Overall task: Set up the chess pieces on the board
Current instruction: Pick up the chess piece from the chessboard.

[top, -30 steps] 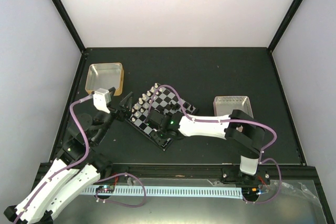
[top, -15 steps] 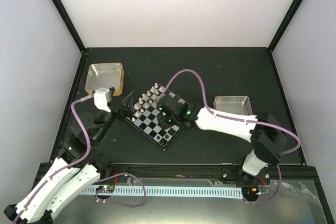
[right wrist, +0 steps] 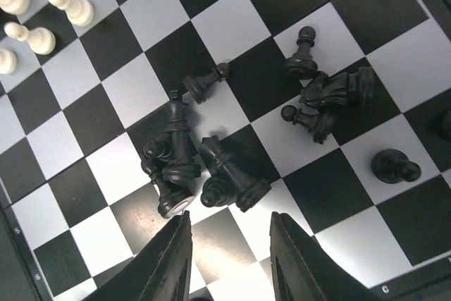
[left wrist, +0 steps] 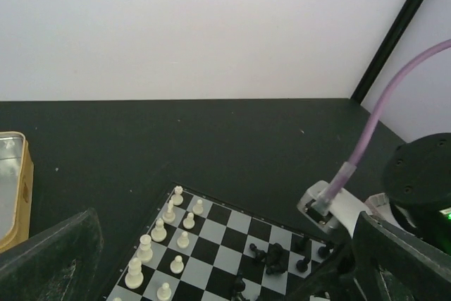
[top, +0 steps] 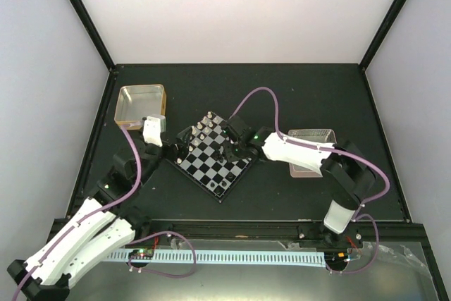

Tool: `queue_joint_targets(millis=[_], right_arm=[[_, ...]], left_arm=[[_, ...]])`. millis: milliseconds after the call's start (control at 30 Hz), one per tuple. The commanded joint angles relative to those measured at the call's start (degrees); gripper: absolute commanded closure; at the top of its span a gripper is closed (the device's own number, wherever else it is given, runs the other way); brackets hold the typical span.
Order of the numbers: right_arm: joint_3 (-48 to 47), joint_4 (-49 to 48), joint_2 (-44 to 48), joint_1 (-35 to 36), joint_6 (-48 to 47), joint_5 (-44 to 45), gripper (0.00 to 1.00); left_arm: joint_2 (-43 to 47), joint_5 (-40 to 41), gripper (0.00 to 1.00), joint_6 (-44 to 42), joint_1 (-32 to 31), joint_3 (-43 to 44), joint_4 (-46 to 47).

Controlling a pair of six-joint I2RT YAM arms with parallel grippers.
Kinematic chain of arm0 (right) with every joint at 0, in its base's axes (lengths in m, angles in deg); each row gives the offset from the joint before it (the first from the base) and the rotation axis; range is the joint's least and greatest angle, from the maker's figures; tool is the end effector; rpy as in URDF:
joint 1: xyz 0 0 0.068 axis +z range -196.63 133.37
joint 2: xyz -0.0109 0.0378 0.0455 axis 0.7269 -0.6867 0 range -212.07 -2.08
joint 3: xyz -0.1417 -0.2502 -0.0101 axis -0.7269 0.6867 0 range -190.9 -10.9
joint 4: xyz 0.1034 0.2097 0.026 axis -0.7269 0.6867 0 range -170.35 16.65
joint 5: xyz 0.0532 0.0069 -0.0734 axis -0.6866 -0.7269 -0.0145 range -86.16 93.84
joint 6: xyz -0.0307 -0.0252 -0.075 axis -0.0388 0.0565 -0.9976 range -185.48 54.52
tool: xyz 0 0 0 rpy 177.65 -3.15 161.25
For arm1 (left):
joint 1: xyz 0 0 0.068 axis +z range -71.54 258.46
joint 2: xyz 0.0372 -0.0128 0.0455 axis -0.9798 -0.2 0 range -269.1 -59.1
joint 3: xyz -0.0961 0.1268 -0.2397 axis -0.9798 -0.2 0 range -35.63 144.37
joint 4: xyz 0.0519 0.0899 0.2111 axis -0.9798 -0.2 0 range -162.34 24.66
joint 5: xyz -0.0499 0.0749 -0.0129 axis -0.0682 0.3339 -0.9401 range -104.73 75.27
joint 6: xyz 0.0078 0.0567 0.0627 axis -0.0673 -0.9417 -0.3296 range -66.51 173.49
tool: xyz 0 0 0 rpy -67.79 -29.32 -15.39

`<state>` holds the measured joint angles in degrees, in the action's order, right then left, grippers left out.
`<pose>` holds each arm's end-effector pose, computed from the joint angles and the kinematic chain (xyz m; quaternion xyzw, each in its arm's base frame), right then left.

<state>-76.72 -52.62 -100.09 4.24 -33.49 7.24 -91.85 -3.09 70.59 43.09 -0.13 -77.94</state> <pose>0.2236 0.2678 0.1969 -0.1508 0.9535 0.1501 0.2134 0.1258 -0.0708 0.3098 0.0564 0.7619 -0.2135 0.6088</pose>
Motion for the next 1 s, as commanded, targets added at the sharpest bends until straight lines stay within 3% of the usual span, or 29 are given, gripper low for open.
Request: queue_joint_targets(millis=[0, 533, 967], right_arm=[[-3.08, 0.66, -2.73, 0.10, -1.63, -2.57, 0.69], [-6.95, 2.27, -8.49, 0.51, -0.58, -2.52, 0.82], [-7.57, 2.60, -10.18, 0.49, -0.25, -2.47, 0.87]], left_arm=[[-0.47, -2.05, 0.01, -1.05, 0.00, 2.79, -0.68], [-0.69, -2.59, 0.01, -1.24, -0.01, 2.55, -0.65], [-0.78, -2.76, 0.01, -1.11, 0.03, 2.37, -0.58]])
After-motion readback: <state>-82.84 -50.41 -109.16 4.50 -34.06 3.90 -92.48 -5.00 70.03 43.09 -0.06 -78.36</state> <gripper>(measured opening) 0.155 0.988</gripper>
